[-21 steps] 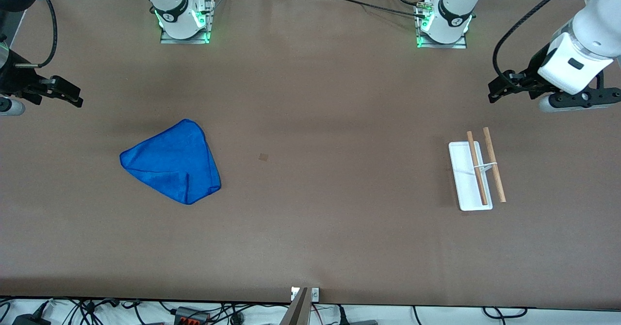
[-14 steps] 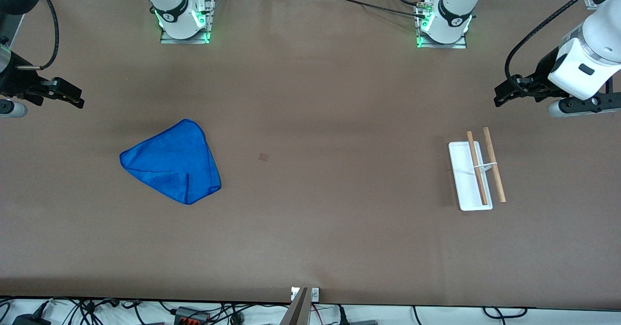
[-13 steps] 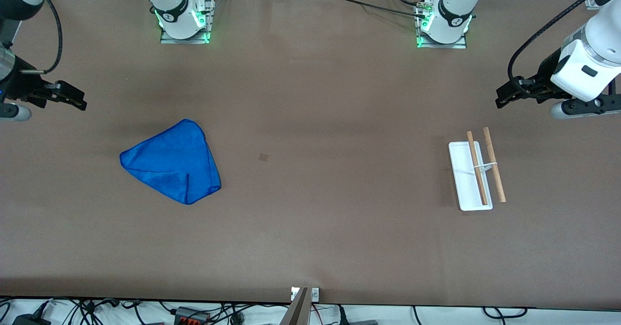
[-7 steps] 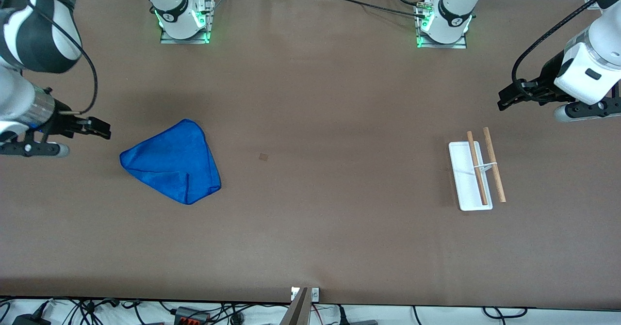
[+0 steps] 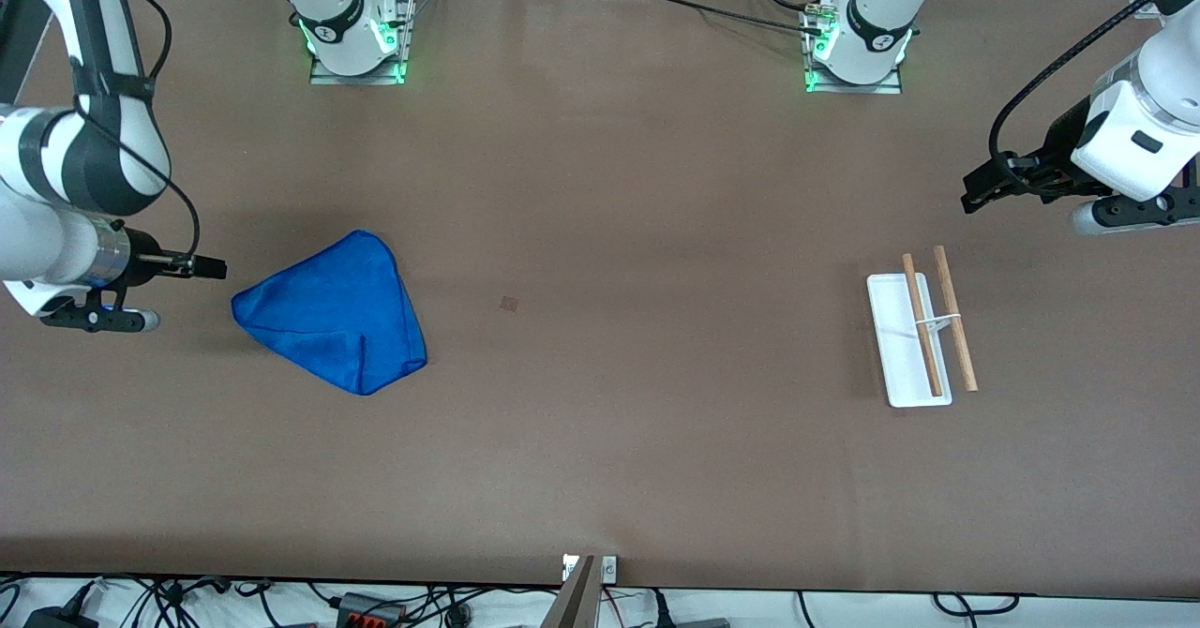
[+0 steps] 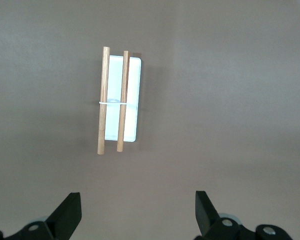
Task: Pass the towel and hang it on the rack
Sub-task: 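Reach the right gripper down to the corner of the blue towel, then close the right gripper on the towel corner and lift it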
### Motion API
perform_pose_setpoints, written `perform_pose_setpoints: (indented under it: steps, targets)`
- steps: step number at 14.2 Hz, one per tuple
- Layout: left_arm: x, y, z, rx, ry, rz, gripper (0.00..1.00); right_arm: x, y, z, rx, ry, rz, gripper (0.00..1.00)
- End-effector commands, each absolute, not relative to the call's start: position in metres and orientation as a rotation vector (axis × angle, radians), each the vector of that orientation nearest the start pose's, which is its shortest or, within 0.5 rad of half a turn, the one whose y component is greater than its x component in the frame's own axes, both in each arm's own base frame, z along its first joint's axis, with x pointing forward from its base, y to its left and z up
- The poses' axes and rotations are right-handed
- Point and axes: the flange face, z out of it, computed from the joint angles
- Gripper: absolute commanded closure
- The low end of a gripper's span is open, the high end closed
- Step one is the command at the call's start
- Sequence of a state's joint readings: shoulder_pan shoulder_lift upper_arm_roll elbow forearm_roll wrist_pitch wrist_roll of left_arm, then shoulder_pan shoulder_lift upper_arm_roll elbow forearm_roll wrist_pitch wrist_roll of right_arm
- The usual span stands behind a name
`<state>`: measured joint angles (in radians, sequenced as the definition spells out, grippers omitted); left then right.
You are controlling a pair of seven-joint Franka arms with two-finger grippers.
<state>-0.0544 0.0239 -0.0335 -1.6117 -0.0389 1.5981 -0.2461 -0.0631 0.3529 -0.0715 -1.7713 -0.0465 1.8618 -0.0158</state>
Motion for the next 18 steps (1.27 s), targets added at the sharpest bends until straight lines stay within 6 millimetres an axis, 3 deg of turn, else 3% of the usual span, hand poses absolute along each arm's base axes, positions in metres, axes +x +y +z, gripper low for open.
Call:
perform_pose_setpoints:
  steps: [1,3,6,11,15,18]
  targets:
    - [0.562,-0.052,0.600,-3.178,-0.219,0.093,0.00,0.608,-0.119,0.294,-3.087,0.246,0.494,0.00]
    - [0.565,-0.051,0.594,-3.184,-0.130,0.110,0.00,0.606,-0.129,0.260,-3.004,0.323,0.530,0.00]
    - [0.570,-0.043,0.592,-3.188,-0.088,0.106,0.00,0.603,-0.147,0.233,-2.979,0.351,0.532,0.00]
    - [0.569,-0.041,0.589,-3.185,-0.094,0.137,0.00,0.598,-0.164,0.199,-2.892,0.315,0.495,0.00]
    - [0.569,-0.040,0.590,-3.204,-0.100,0.138,0.00,0.594,-0.177,0.168,-2.802,0.275,0.431,0.07]
    - [0.569,-0.039,0.589,-3.210,-0.103,0.143,0.00,0.598,-0.182,0.166,-2.783,0.277,0.409,0.19]
